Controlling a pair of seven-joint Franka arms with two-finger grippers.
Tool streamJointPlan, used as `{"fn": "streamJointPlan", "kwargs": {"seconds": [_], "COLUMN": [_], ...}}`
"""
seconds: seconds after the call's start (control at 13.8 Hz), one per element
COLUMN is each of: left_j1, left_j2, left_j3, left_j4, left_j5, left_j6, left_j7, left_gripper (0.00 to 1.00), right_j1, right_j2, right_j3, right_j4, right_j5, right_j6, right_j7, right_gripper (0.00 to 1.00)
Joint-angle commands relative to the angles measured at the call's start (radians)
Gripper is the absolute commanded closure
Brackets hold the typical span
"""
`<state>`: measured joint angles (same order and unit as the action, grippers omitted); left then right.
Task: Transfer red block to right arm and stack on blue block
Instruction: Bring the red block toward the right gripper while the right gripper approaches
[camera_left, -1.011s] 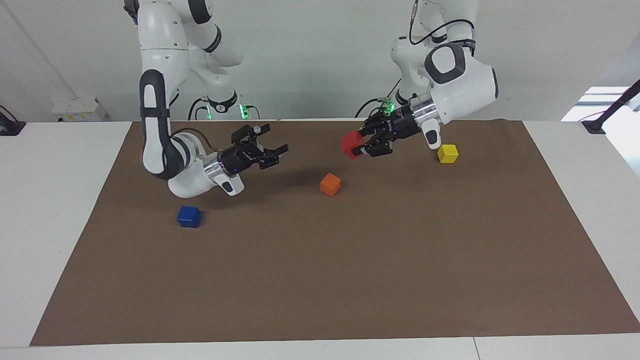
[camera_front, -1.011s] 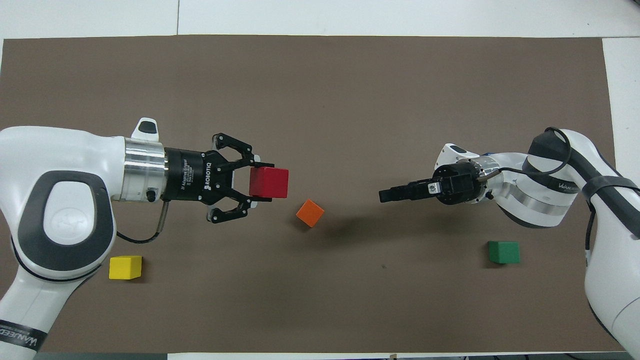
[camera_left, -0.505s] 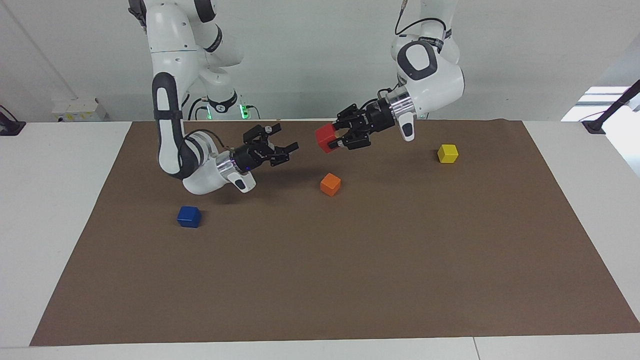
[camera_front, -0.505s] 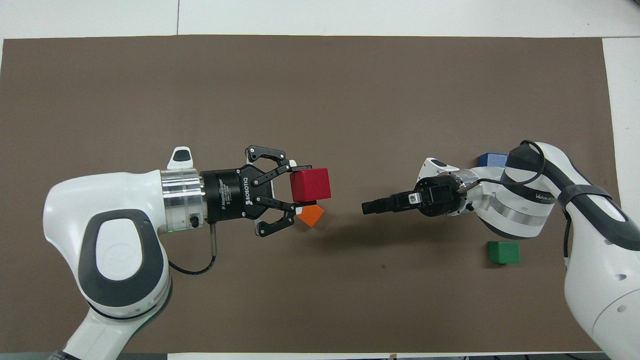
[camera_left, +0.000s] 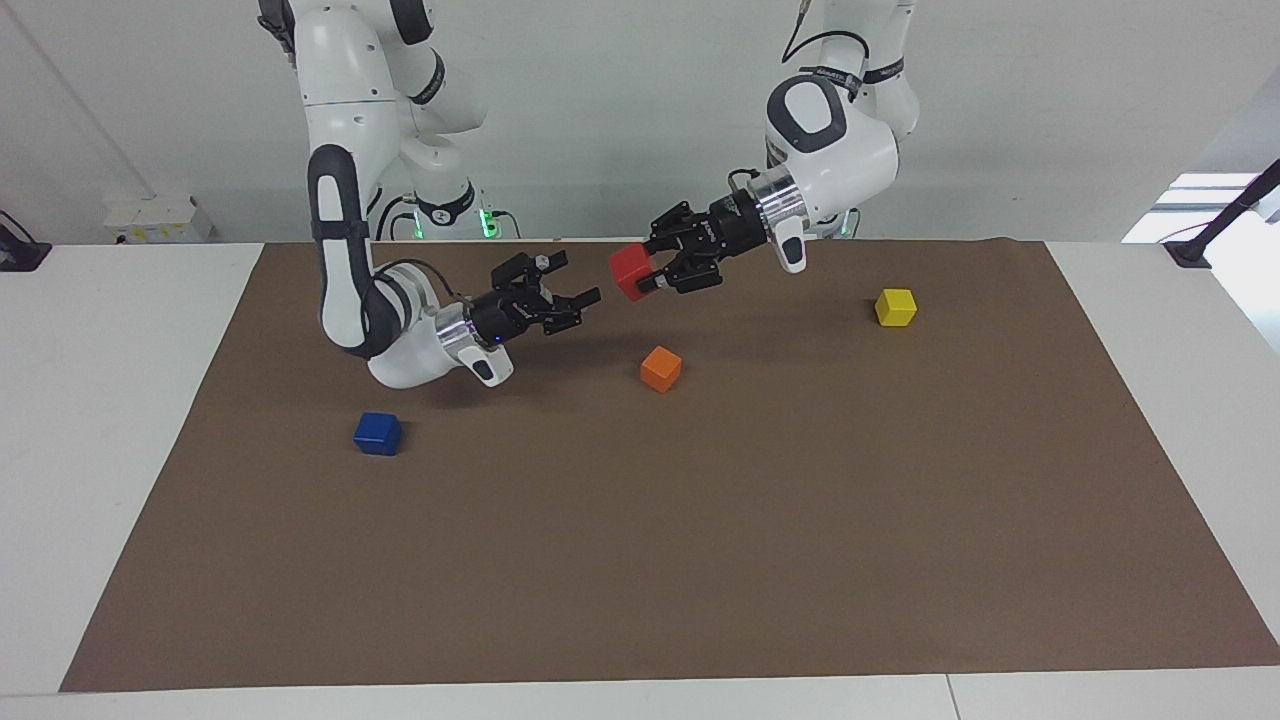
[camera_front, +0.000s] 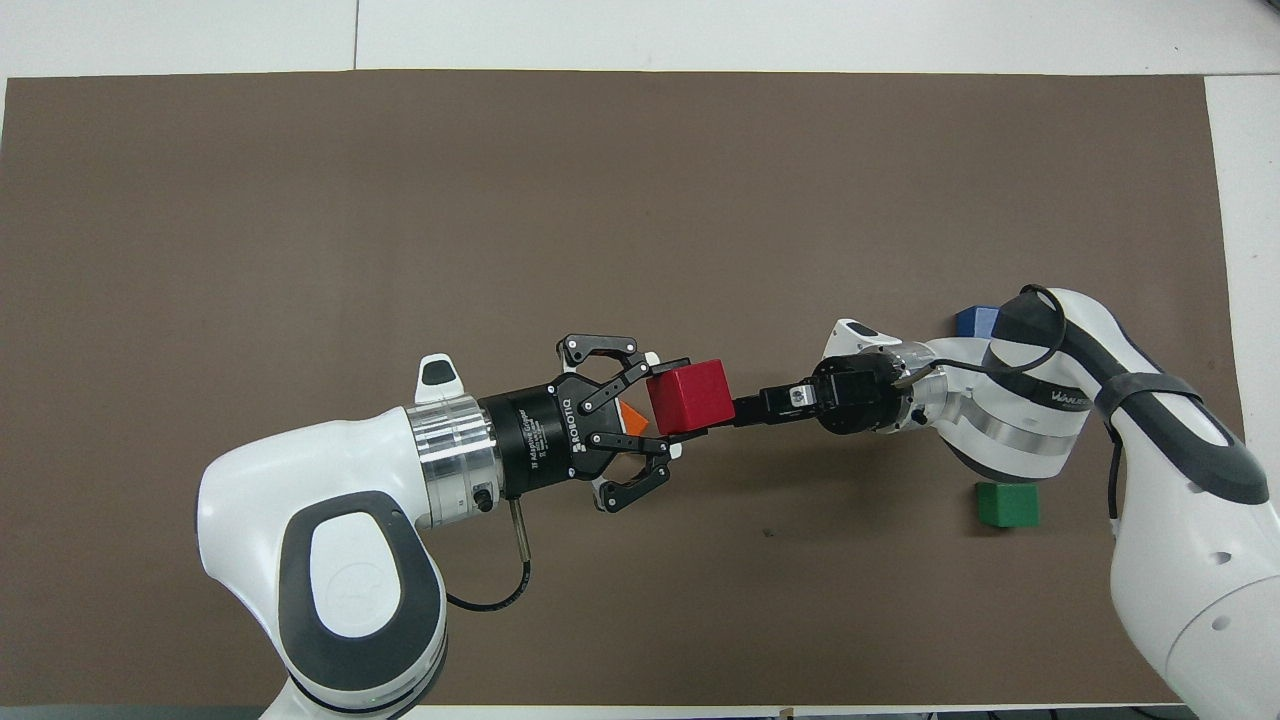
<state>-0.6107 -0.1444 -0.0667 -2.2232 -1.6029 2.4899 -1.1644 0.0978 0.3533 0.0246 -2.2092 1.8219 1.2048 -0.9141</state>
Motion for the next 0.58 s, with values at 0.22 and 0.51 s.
{"fn": "streamJointPlan", "kwargs": {"seconds": [0.22, 0.51], "left_j1": [-0.058, -0.06], "left_j2": [-0.008, -0.003], "left_j3": [0.016, 0.016], "left_j4": [-0.029, -0.029], "left_j5": [-0.051, -0.057], "left_j6": [0.063, 0.063], "left_j7": [0.022, 0.037], "left_gripper": [1.0, 1.0], "right_j1": [0.04, 0.059], "right_j2": [-0.03, -0.03], "right_j3": [0.003, 0.001], "right_j4": [-0.03, -0.03], "right_j5": [0.069, 0.089], "right_j6": [0.053, 0.062], "right_j7": [0.003, 0.0], "right_gripper": [0.0, 0.0]}}
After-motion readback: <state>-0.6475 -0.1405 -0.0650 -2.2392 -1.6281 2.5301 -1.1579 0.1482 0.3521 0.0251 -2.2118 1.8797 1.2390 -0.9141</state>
